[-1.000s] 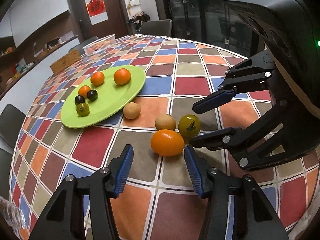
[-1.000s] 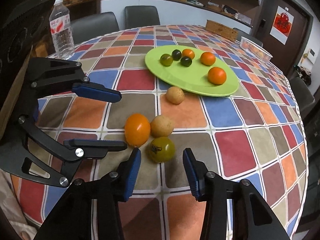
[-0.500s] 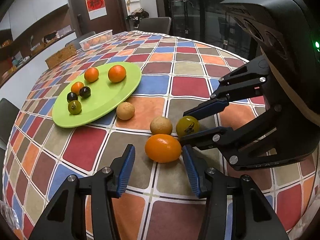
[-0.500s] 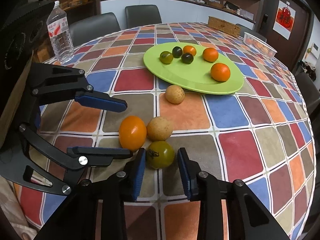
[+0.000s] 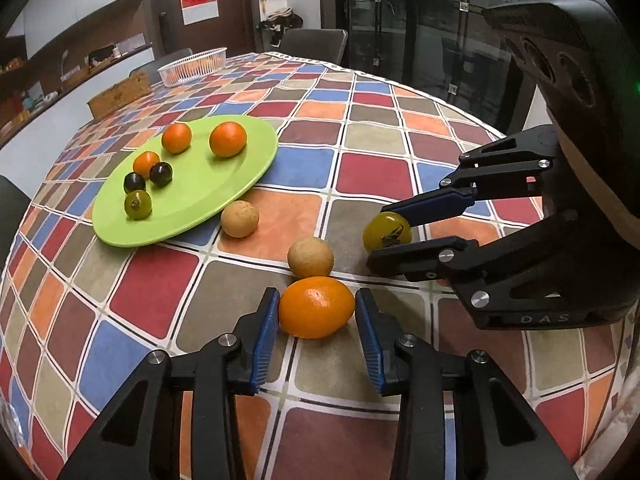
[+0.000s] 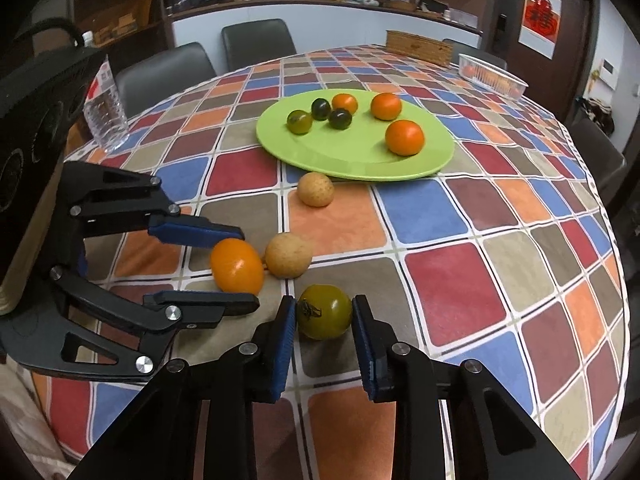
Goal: Organize fruits
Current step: 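Grasp the small orange tangerine with the left tool while the right tool grasps the green tomato, then carry the tangerine in the left tool while the right tool carries the tomato over the plate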
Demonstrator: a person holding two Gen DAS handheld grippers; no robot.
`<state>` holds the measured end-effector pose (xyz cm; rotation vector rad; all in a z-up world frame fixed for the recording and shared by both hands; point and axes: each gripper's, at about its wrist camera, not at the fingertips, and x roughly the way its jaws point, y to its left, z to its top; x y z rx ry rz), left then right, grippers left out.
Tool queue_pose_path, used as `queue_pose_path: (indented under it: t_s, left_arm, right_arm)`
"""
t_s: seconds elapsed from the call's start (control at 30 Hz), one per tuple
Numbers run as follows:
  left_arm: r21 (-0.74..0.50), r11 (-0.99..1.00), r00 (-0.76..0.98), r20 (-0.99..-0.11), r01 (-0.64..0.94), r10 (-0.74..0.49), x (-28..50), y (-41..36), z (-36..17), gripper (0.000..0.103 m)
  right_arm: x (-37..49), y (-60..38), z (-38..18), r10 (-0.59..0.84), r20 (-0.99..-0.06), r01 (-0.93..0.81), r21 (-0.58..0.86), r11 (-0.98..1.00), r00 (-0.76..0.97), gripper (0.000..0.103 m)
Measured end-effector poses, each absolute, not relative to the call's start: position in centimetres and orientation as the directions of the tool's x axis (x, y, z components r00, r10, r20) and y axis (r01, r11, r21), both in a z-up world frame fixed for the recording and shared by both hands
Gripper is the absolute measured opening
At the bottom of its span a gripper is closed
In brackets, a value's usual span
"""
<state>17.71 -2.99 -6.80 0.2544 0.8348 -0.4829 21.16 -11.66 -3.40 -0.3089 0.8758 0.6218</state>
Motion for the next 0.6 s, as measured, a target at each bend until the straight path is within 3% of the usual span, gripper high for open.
queue_pose_path:
  t_s: [0.6]
  left_arm:
    - [0.014,0.924,0.657,-0.707,0.382,-0.261,16.8,-1.4,-3.0,0.038]
  right_arm:
    - [20.4,-11.8,-0.2,0.411,-0.730,-0.578,0.026,0.816,0.546,0.029]
